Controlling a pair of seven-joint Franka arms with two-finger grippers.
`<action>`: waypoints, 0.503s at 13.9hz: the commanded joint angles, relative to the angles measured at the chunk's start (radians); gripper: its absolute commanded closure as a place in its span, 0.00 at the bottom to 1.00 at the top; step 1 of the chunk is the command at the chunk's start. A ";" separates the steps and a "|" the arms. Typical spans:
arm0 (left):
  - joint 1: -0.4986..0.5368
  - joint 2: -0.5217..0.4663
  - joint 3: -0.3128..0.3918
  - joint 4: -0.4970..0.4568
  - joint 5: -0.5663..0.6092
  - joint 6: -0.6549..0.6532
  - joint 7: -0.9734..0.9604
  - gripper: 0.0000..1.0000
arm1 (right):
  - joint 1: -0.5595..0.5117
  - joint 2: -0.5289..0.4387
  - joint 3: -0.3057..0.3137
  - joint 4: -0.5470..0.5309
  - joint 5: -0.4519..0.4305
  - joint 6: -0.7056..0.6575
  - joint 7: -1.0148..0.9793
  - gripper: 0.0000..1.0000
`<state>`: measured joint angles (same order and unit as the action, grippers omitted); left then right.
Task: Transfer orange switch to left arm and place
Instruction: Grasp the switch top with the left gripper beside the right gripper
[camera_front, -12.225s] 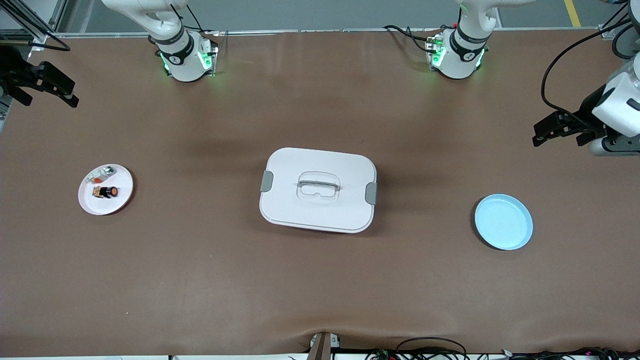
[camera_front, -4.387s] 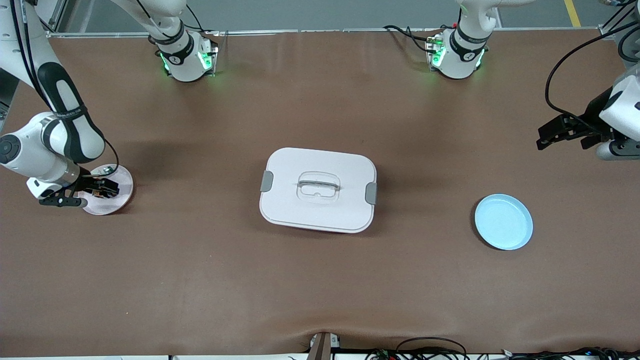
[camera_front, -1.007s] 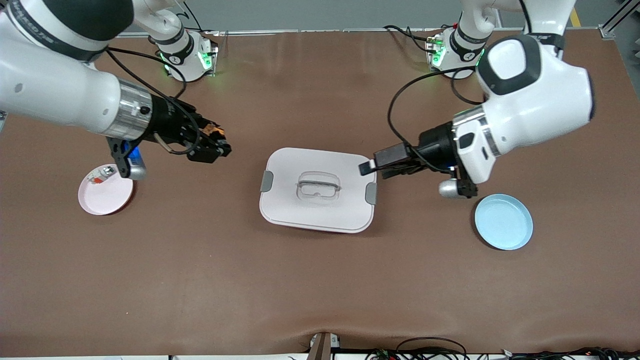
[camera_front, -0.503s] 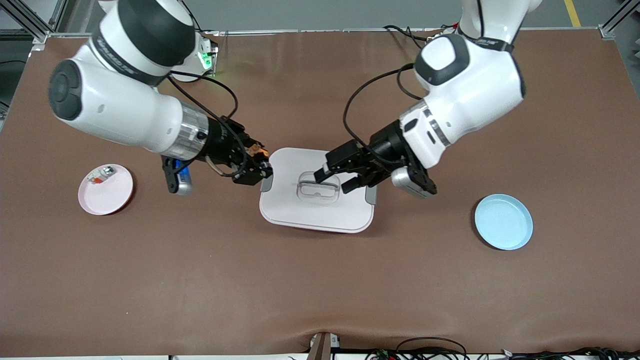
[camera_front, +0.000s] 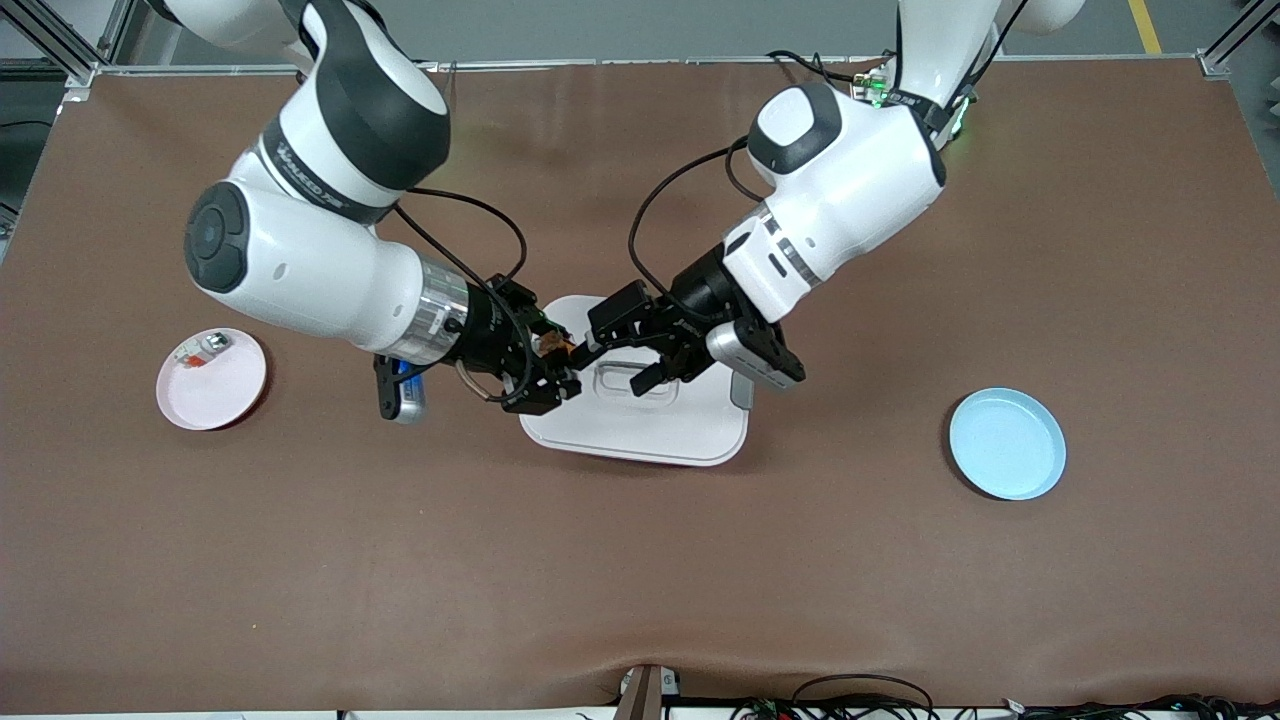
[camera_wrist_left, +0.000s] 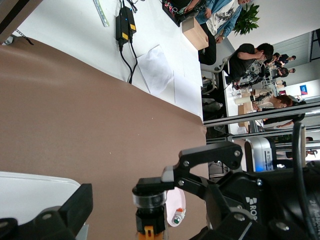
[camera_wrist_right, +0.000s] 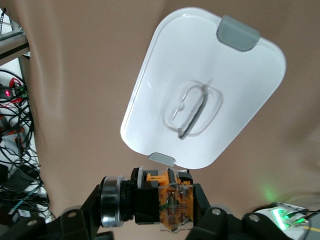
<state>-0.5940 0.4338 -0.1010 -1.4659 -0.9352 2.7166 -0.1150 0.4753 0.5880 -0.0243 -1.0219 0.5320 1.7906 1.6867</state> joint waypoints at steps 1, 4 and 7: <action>-0.027 0.045 0.006 0.035 -0.014 0.057 0.055 0.00 | 0.034 0.038 -0.016 0.055 0.020 0.032 0.060 1.00; -0.029 0.072 0.006 0.055 -0.017 0.074 0.073 0.00 | 0.034 0.058 -0.013 0.062 0.020 0.078 0.070 1.00; -0.030 0.082 0.006 0.055 -0.017 0.074 0.077 0.00 | 0.029 0.064 -0.013 0.082 0.020 0.084 0.070 1.00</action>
<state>-0.6122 0.4900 -0.0993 -1.4415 -0.9352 2.7814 -0.0661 0.5020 0.6240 -0.0322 -1.0087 0.5319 1.8792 1.7351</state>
